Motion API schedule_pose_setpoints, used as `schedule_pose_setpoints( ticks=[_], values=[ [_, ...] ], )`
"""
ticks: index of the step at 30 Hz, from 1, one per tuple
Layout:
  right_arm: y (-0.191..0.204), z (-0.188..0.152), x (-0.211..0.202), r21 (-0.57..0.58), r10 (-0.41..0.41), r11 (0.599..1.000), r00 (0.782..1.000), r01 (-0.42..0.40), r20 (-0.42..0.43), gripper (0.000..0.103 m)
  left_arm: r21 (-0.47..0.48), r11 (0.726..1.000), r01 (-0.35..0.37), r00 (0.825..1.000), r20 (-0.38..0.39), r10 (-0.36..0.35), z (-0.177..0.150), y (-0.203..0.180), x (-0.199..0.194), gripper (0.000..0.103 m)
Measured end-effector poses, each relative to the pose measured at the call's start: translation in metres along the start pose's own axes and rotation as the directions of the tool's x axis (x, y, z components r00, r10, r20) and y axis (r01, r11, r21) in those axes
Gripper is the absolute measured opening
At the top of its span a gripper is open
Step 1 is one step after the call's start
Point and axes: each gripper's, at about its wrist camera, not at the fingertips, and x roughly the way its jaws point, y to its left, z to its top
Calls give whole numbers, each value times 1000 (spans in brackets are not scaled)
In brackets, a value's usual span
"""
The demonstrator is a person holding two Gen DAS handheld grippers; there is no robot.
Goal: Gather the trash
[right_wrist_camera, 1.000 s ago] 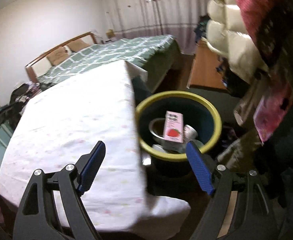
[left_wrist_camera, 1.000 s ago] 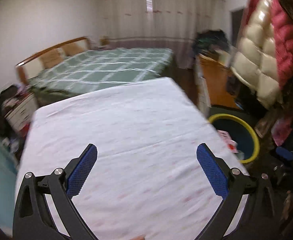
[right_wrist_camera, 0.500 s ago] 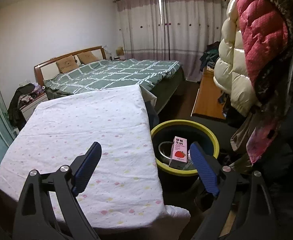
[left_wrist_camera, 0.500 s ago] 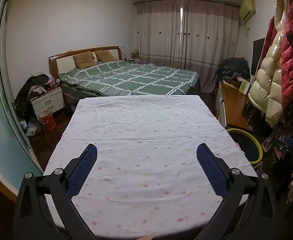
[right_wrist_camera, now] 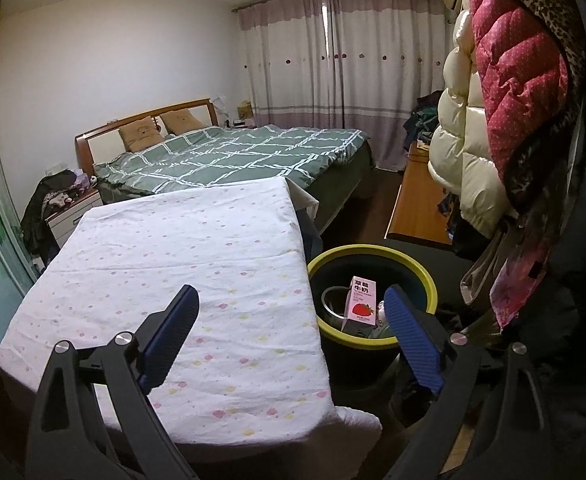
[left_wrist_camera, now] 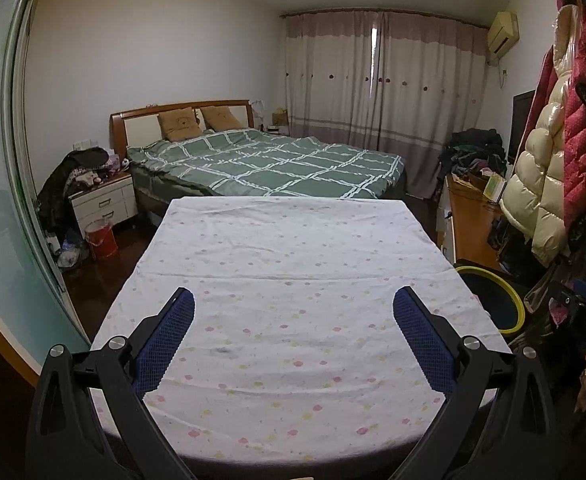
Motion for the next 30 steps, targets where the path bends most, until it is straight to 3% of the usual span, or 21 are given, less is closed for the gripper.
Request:
schedule_pose_setpoints(
  ticks=[30],
  values=[
    [-1, -1, 4, 6, 5, 1000, 1000, -5, -3, 89, 19, 1000, 6, 1000, -25, -5, 2, -7, 8, 98]
  ],
)
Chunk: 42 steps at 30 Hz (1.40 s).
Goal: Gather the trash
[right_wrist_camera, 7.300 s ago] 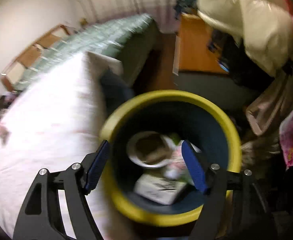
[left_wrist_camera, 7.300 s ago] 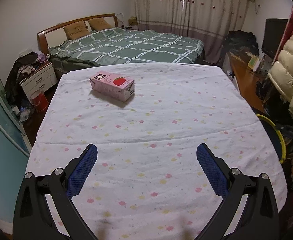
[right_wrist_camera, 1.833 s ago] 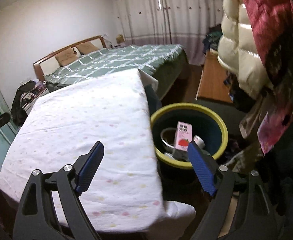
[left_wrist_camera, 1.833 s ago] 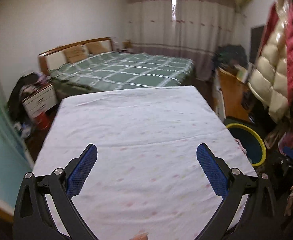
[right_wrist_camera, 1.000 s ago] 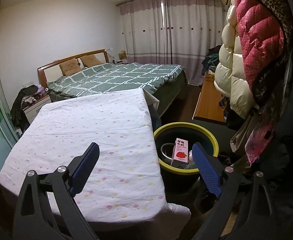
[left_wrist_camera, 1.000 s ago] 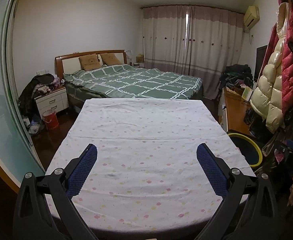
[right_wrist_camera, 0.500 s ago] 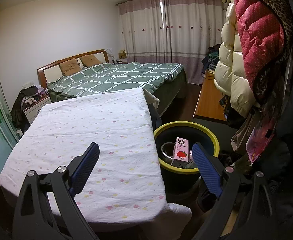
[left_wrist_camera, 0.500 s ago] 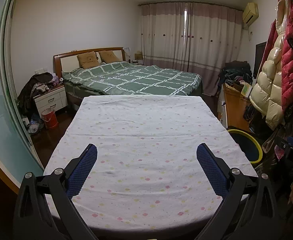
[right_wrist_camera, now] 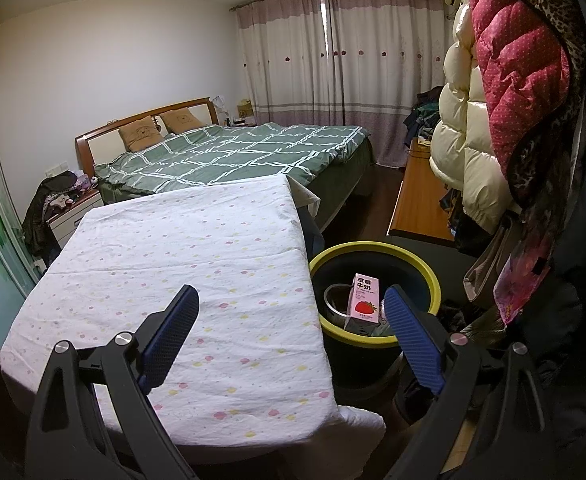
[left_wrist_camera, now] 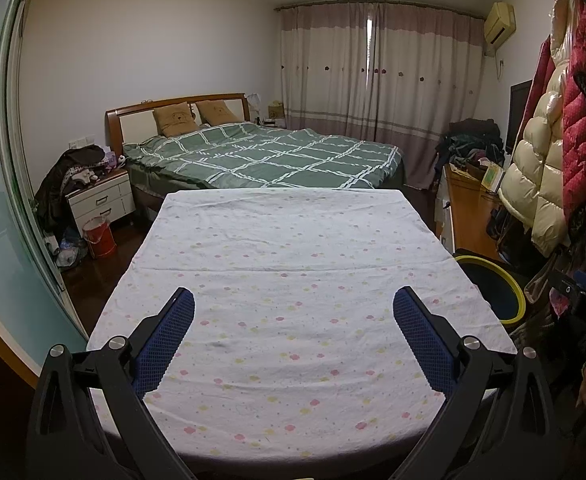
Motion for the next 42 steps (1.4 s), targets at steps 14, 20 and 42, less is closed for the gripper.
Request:
schedule_pose_setpoints(
  ticks=[14, 20, 42],
  values=[
    [1, -2, 1, 3, 4, 1000, 1000, -4, -1, 89, 17, 1000, 5, 1000, -15, -5, -1, -4, 5, 98],
    [1, -2, 1, 3, 3, 1000, 1000, -3, -4, 89, 18, 1000, 5, 1000, -18, -4, -3, -5, 6, 98],
    [1, -4, 2, 5, 4, 1000, 1000, -4, -4, 89, 22, 1000, 6, 1000, -30, -5, -7, -6, 10, 98]
  ],
)
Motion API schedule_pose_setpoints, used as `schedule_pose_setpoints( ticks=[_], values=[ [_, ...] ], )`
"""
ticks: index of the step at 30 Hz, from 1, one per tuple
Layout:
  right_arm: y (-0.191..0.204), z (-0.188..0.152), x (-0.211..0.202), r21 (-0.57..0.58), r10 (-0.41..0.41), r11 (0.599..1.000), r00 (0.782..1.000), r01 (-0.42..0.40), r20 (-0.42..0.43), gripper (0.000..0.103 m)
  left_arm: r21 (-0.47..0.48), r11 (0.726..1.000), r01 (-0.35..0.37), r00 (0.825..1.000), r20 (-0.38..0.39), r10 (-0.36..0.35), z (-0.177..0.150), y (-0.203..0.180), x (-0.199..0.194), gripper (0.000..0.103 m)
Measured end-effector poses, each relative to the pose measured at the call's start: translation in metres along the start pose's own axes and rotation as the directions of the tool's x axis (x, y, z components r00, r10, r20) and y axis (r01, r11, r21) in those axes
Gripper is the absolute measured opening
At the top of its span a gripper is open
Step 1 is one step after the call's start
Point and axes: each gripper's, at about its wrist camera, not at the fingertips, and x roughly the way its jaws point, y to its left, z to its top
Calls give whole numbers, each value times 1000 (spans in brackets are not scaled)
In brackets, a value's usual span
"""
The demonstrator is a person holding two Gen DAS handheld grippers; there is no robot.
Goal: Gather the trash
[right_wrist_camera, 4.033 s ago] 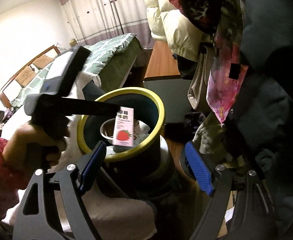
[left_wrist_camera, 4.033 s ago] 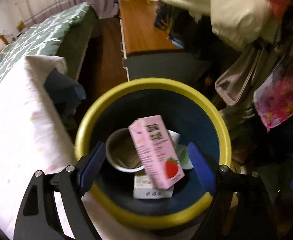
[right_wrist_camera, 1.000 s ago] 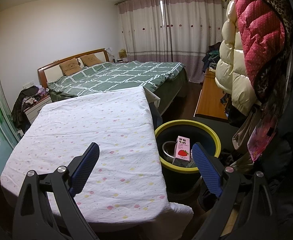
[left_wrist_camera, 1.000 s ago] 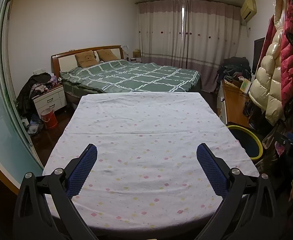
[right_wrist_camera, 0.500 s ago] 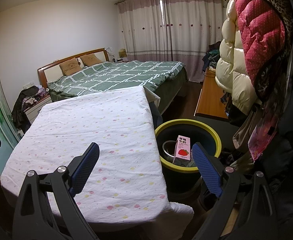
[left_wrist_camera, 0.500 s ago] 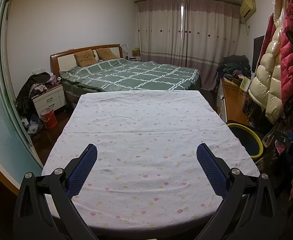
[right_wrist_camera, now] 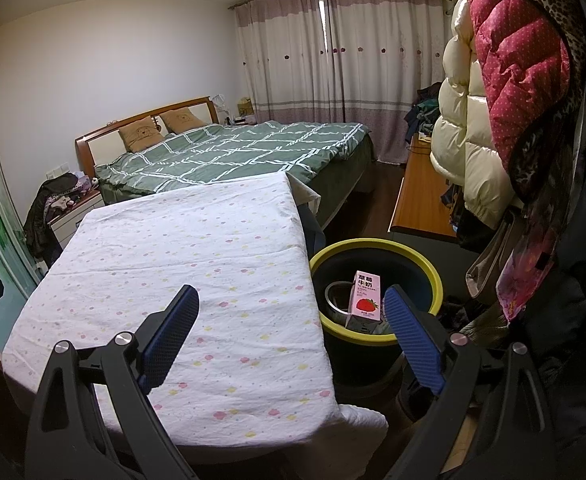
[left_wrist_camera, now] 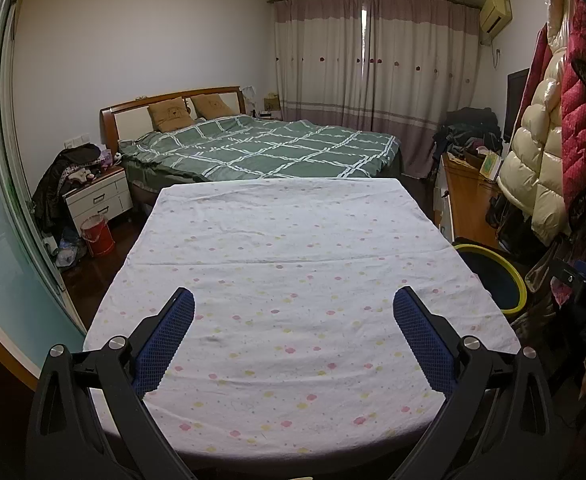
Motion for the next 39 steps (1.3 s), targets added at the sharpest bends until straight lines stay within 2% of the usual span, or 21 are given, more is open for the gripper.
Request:
schedule_pose_setpoints(
  ticks=[6, 24, 30, 34, 36, 39],
  values=[
    [1, 0, 0, 0, 1, 1000, 1000, -1, -1, 89, -5, 1000, -18, 1000, -1, 18, 0, 0, 1, 98],
    [3, -4, 6, 3, 4, 1000, 1000, -4, -16, 89, -24, 999, 24, 999, -44, -25, 0, 2, 13, 98],
    [3, -3, 14, 8, 8, 1000, 999, -8, -33, 89, -26, 998, 60, 997, -49, -61, -2, 2, 22, 98],
    [9, 8, 37, 0, 59, 998, 996, -59, -66, 89, -12, 999, 40, 996, -76, -41, 7, 6, 44, 98],
    [18, 19, 61, 7, 112, 994, 989, -112, -101, 90, -10, 1000, 3, 996, -91, -4, 15, 15, 69, 98],
    [46, 32, 102, -36, 131, 990, 980, -138, -150, 90, -33, 999, -42, 988, -148, 37, 23, 36, 123, 98]
  ],
)
